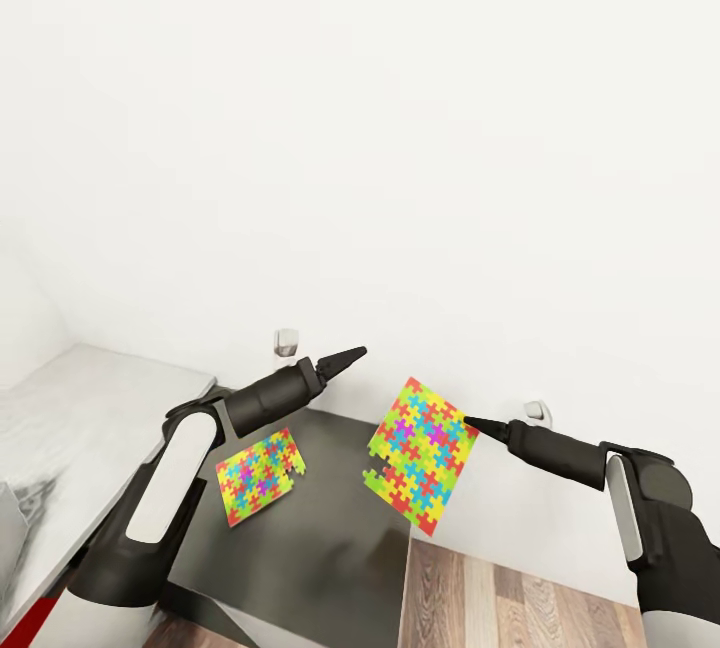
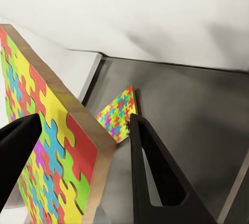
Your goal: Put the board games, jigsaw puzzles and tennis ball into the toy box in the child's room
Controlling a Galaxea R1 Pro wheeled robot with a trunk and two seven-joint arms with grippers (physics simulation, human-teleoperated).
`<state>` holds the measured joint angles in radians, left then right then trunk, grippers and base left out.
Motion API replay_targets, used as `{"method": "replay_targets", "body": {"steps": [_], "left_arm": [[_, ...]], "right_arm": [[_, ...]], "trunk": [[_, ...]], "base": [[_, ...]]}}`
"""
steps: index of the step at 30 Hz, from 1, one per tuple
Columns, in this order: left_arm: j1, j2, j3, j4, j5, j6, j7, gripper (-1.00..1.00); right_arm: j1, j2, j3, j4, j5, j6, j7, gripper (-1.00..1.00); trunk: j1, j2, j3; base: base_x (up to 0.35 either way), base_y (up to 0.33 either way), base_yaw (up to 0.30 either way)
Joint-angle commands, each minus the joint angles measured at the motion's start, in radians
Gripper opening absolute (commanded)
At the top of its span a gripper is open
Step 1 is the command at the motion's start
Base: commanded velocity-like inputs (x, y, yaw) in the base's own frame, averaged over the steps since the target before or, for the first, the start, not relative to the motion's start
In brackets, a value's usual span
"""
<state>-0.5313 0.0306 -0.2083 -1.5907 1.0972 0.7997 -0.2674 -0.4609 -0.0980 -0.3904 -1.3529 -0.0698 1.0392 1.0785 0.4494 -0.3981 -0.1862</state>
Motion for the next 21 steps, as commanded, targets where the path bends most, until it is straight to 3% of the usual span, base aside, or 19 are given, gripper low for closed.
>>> {"method": "replay_targets", "body": {"steps": [1,21], "left_arm": [[-0.001,0.0,0.0,0.0,0.0,0.003,-0.002,1.0],[-0.001,-0.011,-0.002,0.0,-0.001,0.003,0.018,1.0]], "right_arm": [[-0.001,0.0,-0.001,0.0,-0.005,0.008,-0.002,-1.0],[-0.001,-0.004,-0.001,-0.004,-0.005,0.008,0.0,-1.0]], "trunk": [[0.001,-0.002,0.0],[0.001,-0.002,0.033]], "base": [[0.0,0.0,0.0],[0.0,0.0,0.0]]}}
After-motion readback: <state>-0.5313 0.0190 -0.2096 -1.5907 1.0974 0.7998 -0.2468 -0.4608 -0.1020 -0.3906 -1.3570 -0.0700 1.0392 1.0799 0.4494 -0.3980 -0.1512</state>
